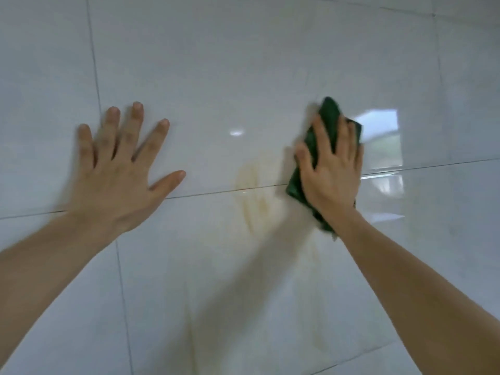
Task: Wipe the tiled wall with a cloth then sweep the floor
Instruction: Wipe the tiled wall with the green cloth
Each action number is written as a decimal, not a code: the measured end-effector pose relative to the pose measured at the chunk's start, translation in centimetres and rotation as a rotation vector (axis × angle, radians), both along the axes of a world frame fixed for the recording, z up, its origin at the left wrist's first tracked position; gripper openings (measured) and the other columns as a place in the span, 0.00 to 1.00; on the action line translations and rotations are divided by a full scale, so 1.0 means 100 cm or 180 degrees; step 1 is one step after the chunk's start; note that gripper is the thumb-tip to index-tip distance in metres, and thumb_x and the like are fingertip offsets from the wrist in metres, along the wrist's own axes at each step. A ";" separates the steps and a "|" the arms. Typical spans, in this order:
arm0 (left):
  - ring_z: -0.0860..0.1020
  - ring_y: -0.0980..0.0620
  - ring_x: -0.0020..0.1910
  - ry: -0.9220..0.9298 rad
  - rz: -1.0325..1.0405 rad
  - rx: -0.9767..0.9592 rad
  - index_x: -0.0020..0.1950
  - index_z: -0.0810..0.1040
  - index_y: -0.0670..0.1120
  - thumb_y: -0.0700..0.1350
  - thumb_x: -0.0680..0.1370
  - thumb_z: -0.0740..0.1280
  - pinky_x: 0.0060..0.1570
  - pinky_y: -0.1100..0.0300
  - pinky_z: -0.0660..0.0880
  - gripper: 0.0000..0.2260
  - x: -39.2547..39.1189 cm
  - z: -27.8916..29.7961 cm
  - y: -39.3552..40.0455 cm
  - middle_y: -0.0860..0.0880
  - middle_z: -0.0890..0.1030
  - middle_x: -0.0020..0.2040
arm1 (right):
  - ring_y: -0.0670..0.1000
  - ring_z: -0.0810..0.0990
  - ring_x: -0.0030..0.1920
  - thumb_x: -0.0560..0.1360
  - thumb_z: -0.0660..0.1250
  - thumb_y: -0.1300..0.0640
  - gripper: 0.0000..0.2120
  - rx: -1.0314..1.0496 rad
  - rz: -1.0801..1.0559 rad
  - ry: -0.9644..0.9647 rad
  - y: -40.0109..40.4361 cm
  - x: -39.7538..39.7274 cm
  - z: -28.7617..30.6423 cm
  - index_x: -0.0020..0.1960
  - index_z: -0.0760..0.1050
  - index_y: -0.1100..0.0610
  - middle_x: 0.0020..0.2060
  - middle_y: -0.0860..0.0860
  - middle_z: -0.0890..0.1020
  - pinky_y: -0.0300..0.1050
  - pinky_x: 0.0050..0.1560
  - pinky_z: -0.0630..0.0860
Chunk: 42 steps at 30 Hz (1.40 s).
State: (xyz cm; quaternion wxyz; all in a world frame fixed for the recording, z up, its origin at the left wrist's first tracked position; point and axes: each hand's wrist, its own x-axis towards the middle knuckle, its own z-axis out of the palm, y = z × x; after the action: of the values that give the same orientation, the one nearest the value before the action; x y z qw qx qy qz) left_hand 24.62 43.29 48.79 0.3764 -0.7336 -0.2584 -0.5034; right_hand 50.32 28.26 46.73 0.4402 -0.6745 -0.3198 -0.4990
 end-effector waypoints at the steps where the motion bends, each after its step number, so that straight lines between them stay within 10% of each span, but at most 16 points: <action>1: 0.49 0.40 0.75 0.0053 0.0102 0.0097 0.76 0.53 0.50 0.66 0.76 0.48 0.69 0.40 0.44 0.33 0.000 0.000 0.000 0.43 0.50 0.77 | 0.57 0.51 0.77 0.77 0.46 0.40 0.28 0.0394 -0.0039 0.0461 0.001 0.005 0.005 0.76 0.56 0.45 0.77 0.55 0.55 0.60 0.75 0.49; 3: 0.50 0.37 0.74 0.0069 0.0169 0.0196 0.77 0.52 0.49 0.65 0.75 0.48 0.68 0.37 0.46 0.34 -0.001 0.001 -0.001 0.42 0.51 0.77 | 0.58 0.53 0.76 0.77 0.44 0.41 0.29 0.0746 0.0013 0.0778 0.010 -0.013 0.002 0.76 0.57 0.47 0.76 0.56 0.57 0.60 0.75 0.49; 9: 0.49 0.38 0.74 0.0051 0.0166 0.0128 0.77 0.50 0.50 0.65 0.77 0.47 0.68 0.37 0.45 0.32 -0.002 0.002 -0.004 0.42 0.49 0.77 | 0.57 0.61 0.74 0.79 0.48 0.43 0.25 -0.0691 0.0116 -0.1490 0.040 -0.077 -0.053 0.73 0.64 0.49 0.73 0.55 0.66 0.59 0.73 0.57; 14: 0.48 0.41 0.75 -0.0038 -0.0236 -0.0026 0.77 0.50 0.47 0.63 0.76 0.45 0.71 0.45 0.40 0.33 -0.020 -0.007 0.005 0.42 0.50 0.77 | 0.58 0.51 0.77 0.81 0.47 0.46 0.26 0.0376 -0.0049 0.0561 0.017 -0.032 0.007 0.77 0.54 0.50 0.77 0.56 0.55 0.60 0.75 0.48; 21: 0.49 0.40 0.75 0.0032 0.0156 0.0237 0.76 0.55 0.43 0.57 0.78 0.53 0.70 0.40 0.47 0.30 -0.090 -0.088 0.037 0.40 0.53 0.76 | 0.56 0.60 0.74 0.78 0.53 0.44 0.24 -0.1137 0.0433 -0.1683 0.073 -0.160 -0.124 0.72 0.67 0.49 0.73 0.54 0.67 0.60 0.73 0.56; 27: 0.53 0.38 0.74 0.0050 0.0009 0.0151 0.76 0.55 0.44 0.58 0.77 0.51 0.71 0.41 0.45 0.30 -0.093 -0.092 0.045 0.40 0.54 0.76 | 0.57 0.51 0.77 0.79 0.50 0.45 0.26 0.0133 0.0131 0.0144 0.074 -0.143 -0.001 0.77 0.55 0.49 0.77 0.55 0.55 0.61 0.75 0.49; 33: 0.51 0.40 0.75 0.0020 0.0056 0.0230 0.76 0.53 0.44 0.57 0.78 0.50 0.72 0.42 0.44 0.30 -0.095 -0.092 0.047 0.41 0.53 0.76 | 0.57 0.60 0.75 0.78 0.52 0.46 0.25 -0.1091 0.0302 -0.1850 0.094 -0.192 -0.098 0.73 0.65 0.50 0.73 0.54 0.65 0.60 0.74 0.55; 39: 0.52 0.38 0.74 -0.0001 -0.0027 0.0301 0.76 0.54 0.44 0.58 0.79 0.51 0.71 0.40 0.46 0.29 -0.093 -0.093 0.052 0.40 0.55 0.76 | 0.55 0.53 0.77 0.79 0.50 0.46 0.25 -0.0173 0.0105 -0.0645 0.105 -0.195 0.030 0.76 0.57 0.47 0.76 0.52 0.58 0.58 0.75 0.48; 42: 0.50 0.39 0.75 0.0026 -0.0054 0.0304 0.76 0.52 0.44 0.58 0.79 0.50 0.71 0.40 0.45 0.29 -0.093 -0.092 0.053 0.41 0.52 0.76 | 0.57 0.57 0.76 0.79 0.50 0.46 0.26 -0.0097 0.0023 -0.0832 0.111 -0.198 -0.028 0.75 0.61 0.49 0.75 0.54 0.62 0.59 0.74 0.52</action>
State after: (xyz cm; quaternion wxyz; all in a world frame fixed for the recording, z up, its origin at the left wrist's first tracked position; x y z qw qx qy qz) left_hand 15.35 48.55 39.59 0.4077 -0.7190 -0.2263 -0.5153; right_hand 30.50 39.40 43.88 0.3863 -0.6092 -0.3843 -0.5762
